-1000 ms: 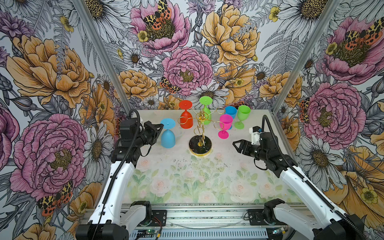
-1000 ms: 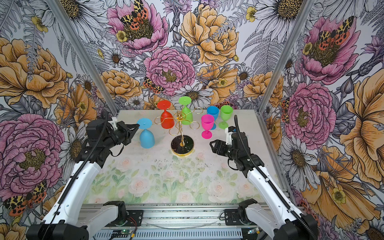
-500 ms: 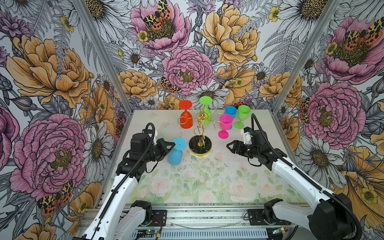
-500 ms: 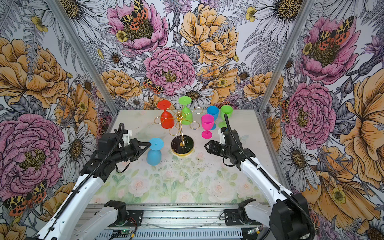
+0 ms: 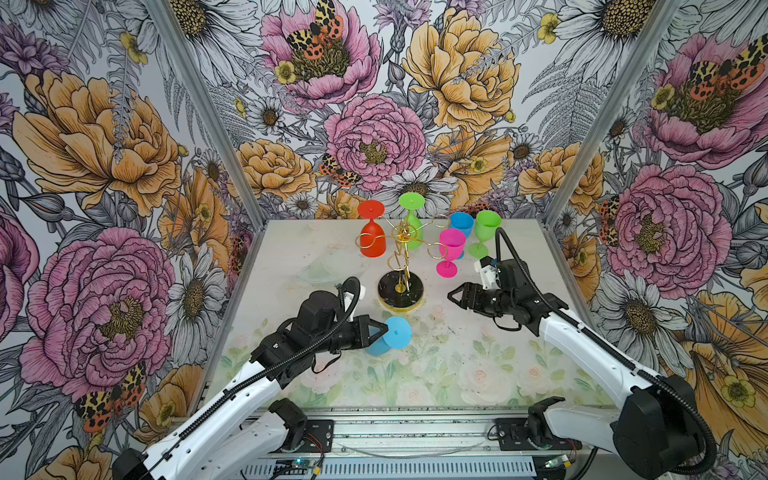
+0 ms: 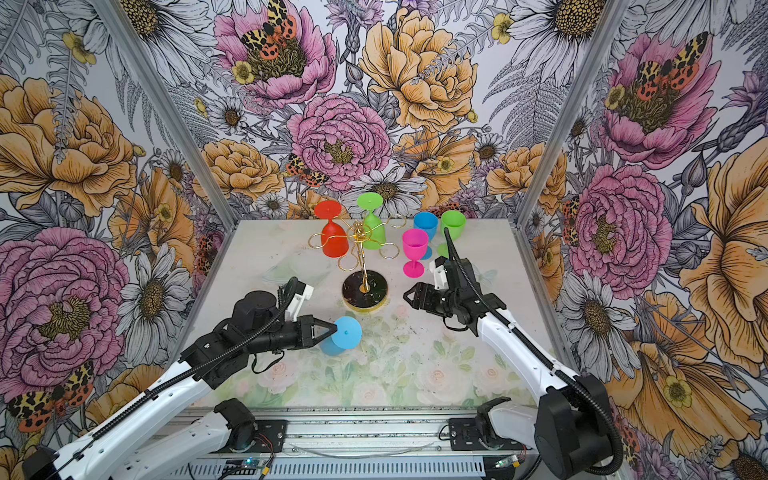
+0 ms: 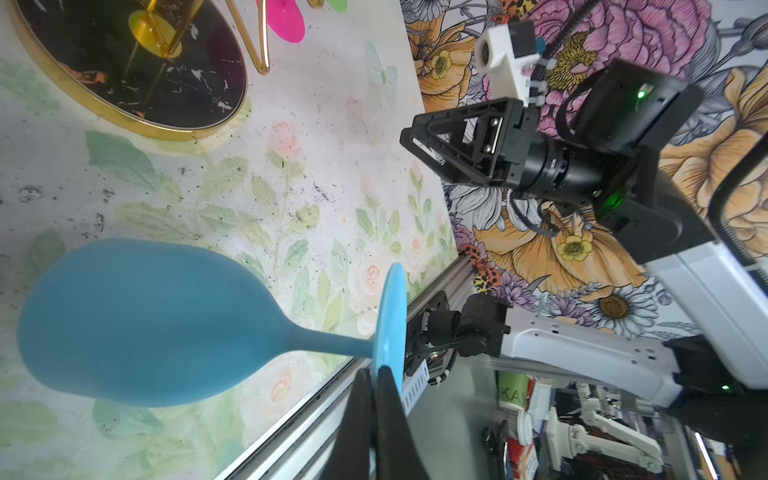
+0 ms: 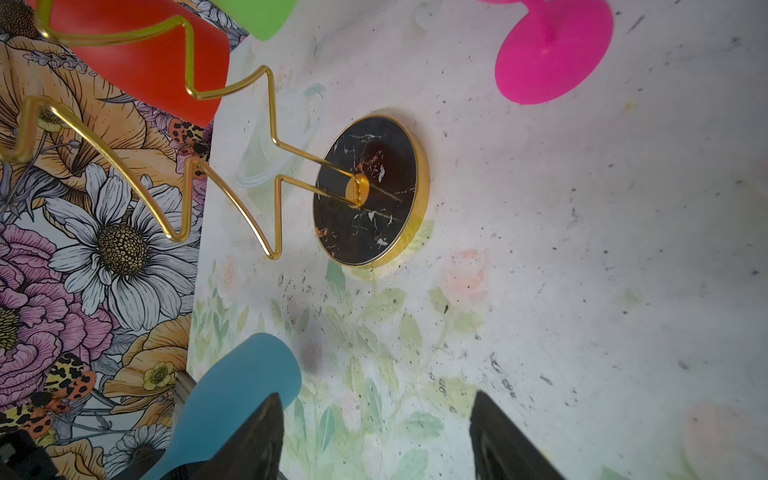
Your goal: Take the wine glass off the wine glass rack
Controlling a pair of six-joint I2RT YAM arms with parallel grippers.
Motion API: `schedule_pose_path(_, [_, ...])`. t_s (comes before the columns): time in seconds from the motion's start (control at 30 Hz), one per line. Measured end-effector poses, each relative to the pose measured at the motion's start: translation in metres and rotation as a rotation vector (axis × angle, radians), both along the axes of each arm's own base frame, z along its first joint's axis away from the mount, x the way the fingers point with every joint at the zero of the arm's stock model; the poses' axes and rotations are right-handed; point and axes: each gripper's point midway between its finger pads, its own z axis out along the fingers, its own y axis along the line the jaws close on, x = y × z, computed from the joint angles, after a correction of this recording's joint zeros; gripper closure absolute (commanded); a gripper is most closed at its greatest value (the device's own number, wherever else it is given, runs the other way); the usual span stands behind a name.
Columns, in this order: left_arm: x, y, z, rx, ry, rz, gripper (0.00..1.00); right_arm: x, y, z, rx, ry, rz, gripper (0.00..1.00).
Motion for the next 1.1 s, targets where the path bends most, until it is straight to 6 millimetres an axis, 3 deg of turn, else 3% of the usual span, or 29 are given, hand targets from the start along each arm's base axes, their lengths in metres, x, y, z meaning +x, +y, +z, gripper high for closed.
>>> schedule_pose_path(0.37, [-0.024, -0.051, 0.025, 0.083, -0.338, -0.265, 1.0, -0.002, 0.016, 0.015, 0.086, 0.027, 0.06, 0.29])
schedule_pose_path(0.57, [-0.064, -0.081, 0.026, 0.143, -0.578, -0.494, 1.0, -0.008, 0.024, 0.014, 0.125, 0.061, 0.106, 0.29])
schedule_pose_path(0.73, [-0.059, -0.088, 0.015, 0.274, -0.762, -0.549, 1.0, -0.011, 0.025, 0.021, 0.122, 0.067, 0.126, 0.29])
schedule_pose_path(0.9, [-0.044, -0.093, -0.012, 0.495, -0.945, -0.615, 1.0, -0.007, 0.026, 0.037, 0.111, 0.032, 0.143, 0.29])
schedule_pose_path(1.1, [-0.041, -0.099, -0.037, 0.751, -1.18, -0.725, 1.0, -0.003, 0.026, 0.039, 0.089, 0.037, 0.152, 0.28])
